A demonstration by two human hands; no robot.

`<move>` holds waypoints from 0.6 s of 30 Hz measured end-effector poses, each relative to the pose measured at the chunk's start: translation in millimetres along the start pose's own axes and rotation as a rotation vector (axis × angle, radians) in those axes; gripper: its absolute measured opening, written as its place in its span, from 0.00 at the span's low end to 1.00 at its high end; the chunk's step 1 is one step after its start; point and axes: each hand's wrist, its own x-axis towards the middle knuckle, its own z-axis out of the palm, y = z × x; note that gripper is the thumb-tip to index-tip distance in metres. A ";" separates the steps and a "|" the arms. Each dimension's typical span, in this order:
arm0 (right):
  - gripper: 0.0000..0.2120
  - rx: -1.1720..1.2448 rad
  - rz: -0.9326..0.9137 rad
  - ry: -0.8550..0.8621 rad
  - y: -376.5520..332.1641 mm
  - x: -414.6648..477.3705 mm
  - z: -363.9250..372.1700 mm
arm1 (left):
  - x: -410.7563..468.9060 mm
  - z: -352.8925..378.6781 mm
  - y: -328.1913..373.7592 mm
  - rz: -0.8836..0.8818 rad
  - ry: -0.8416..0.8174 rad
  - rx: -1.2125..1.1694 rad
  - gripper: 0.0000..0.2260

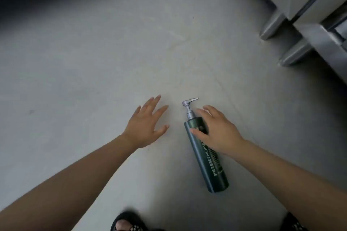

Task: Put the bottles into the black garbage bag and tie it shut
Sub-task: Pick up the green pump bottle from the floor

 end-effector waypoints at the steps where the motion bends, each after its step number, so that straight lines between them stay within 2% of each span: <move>1: 0.33 0.004 0.017 -0.015 -1.4 -4.7 1.3 | -2.8 2.4 -0.2 -0.039 -0.036 -0.019 0.28; 5: 0.36 0.038 0.023 -0.019 5.3 -25.3 14.9 | -17.7 17.1 -5.1 -0.121 -0.159 -0.075 0.29; 10: 0.43 0.160 -0.014 0.011 10.0 -14.8 31.2 | -25.3 34.4 -11.2 -0.111 -0.134 -0.050 0.30; 18: 0.38 0.221 -0.039 0.106 14.7 10.7 16.3 | -34.9 32.2 -9.3 -0.131 -0.159 -0.091 0.27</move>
